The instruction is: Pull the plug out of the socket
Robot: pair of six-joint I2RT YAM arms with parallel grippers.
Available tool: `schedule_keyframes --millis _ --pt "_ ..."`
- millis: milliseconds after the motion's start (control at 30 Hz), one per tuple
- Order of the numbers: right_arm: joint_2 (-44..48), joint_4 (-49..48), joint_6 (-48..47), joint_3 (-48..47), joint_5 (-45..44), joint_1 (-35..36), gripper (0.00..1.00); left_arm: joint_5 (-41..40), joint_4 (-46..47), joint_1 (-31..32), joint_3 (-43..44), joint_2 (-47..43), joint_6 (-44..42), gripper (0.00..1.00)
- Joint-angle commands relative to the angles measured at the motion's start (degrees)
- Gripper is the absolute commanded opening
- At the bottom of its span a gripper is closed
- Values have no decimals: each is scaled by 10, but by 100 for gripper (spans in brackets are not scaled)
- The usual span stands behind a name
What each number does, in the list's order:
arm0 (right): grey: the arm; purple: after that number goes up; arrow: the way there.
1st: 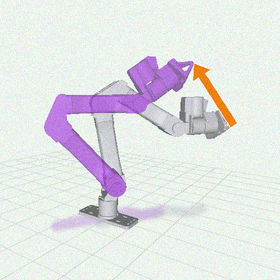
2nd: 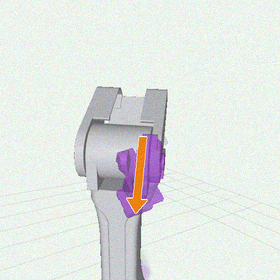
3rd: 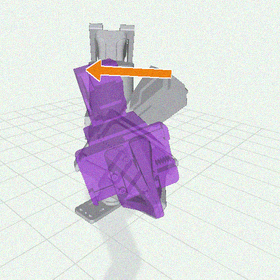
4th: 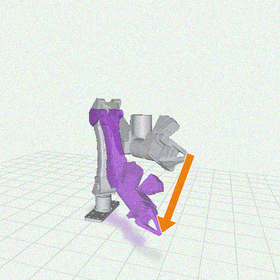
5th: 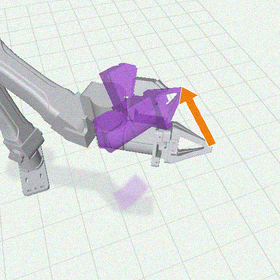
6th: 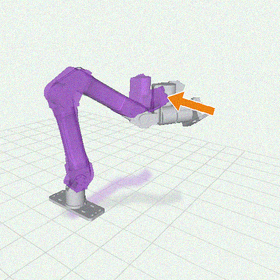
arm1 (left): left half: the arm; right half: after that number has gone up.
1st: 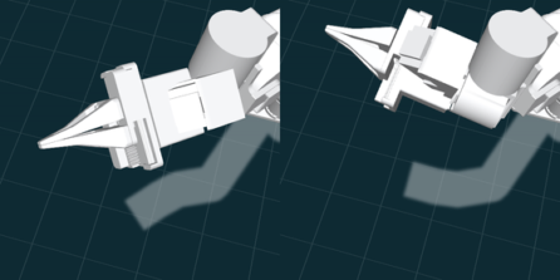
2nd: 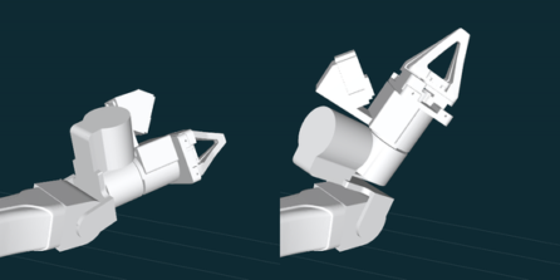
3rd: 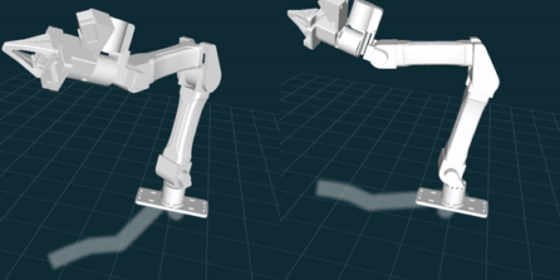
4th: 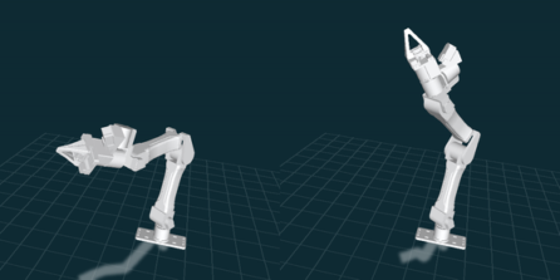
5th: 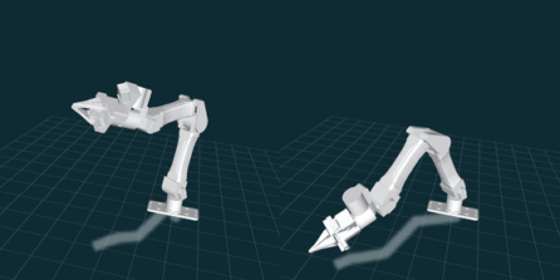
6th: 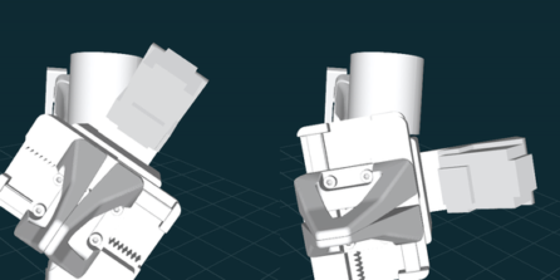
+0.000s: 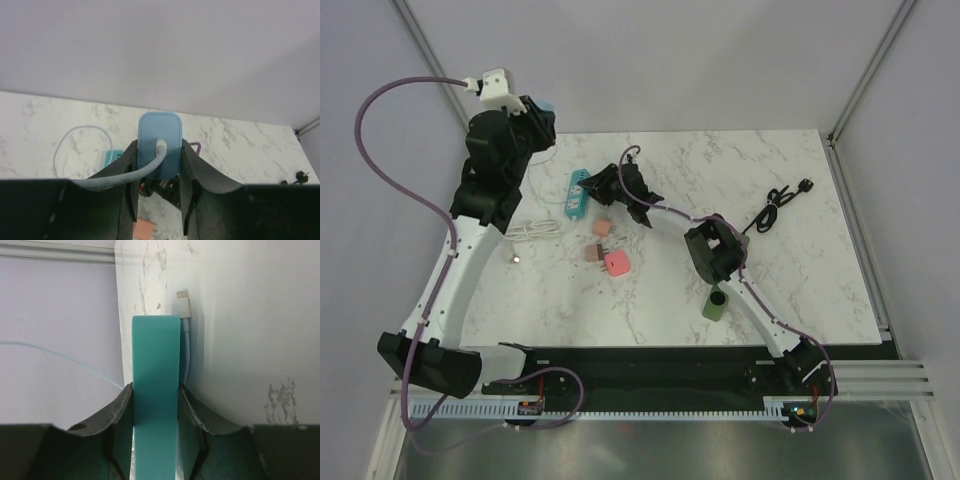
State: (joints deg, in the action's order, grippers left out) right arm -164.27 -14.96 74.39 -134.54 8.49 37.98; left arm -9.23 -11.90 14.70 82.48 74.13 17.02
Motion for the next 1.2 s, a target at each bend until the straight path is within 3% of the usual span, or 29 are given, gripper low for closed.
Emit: schedule_keyframes --millis 0,233,400,500,533,600,633,733,933,1167 --pt "-46 9 14 5 -4 12 2 -46 6 -1 65 -13 -51 2" --pt "-60 -63 42 -10 19 10 18 -89 23 -1 158 -19 -154 2" --pt "-64 -88 45 -11 18 8 19 -77 55 -1 169 -35 -216 2" --pt "-72 -100 44 -19 29 8 39 -56 89 -1 175 -37 -259 2" --pt "-72 -102 43 -22 34 7 60 -54 96 -1 180 -36 -281 2" --pt "-64 -83 26 -20 45 5 76 -60 108 -1 199 -28 -291 2" --pt "-57 -77 16 -16 49 3 78 -57 107 -1 204 -27 -291 2" --pt "-24 -18 -61 -20 75 -4 88 -33 103 -1 190 -27 -280 2" --pt "106 64 -237 34 85 -37 98 -28 103 -1 173 -21 -269 2" --pt "172 209 -463 -30 23 -49 98 -27 104 -1 179 -20 -269 2"
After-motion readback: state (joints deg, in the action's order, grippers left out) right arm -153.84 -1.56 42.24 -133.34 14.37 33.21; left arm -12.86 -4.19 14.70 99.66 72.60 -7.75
